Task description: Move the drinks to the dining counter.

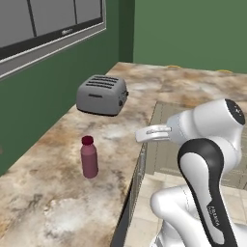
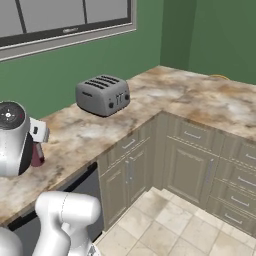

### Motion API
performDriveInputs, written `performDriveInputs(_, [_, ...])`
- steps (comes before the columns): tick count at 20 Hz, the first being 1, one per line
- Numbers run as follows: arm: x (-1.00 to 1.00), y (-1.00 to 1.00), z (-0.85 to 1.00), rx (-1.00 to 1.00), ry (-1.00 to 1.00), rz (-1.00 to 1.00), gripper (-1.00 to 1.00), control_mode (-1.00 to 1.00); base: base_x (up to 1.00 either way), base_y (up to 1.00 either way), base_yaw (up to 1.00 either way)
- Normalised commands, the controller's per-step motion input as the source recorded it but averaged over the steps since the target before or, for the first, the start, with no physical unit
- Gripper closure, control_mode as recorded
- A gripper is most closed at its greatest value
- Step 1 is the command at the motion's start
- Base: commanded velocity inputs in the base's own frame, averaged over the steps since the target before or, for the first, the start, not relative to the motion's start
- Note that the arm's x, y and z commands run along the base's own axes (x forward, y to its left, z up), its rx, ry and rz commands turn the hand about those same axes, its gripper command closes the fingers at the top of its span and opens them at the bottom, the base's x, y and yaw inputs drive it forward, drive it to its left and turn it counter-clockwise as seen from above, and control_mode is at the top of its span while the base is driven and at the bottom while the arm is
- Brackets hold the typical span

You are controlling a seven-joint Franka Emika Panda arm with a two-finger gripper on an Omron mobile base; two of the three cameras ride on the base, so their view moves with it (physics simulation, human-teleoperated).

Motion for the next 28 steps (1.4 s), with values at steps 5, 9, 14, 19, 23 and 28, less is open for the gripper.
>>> performDriveInputs(5, [0.00, 0.00, 0.00, 0.00, 0.00, 0.00, -1.00, 1.00, 0.02, 0.32, 0.12])
performDriveInputs(9, [0.00, 0.00, 0.00, 0.00, 0.00, 0.00, -1.00, 1.00, 0.00, 0.23, 0.20])
performDriveInputs(14, [0.00, 0.00, 0.00, 0.00, 0.00, 0.00, -1.00, 1.00, 0.02, 0.30, 0.09])
performDriveInputs(19, [0.00, 0.00, 0.00, 0.00, 0.00, 0.00, -1.00, 1.00, 0.03, 0.23, -0.04])
performDriveInputs(23, [0.00, 0.00, 0.00, 0.00, 0.00, 0.00, -1.00, -1.00, 0.00, 0.00, 0.00])
performDriveInputs(28, [0.04, 0.20, 0.00, 0.00, 0.11, 0.06, -1.00, -1.00, 0.00, 0.00, 0.00])
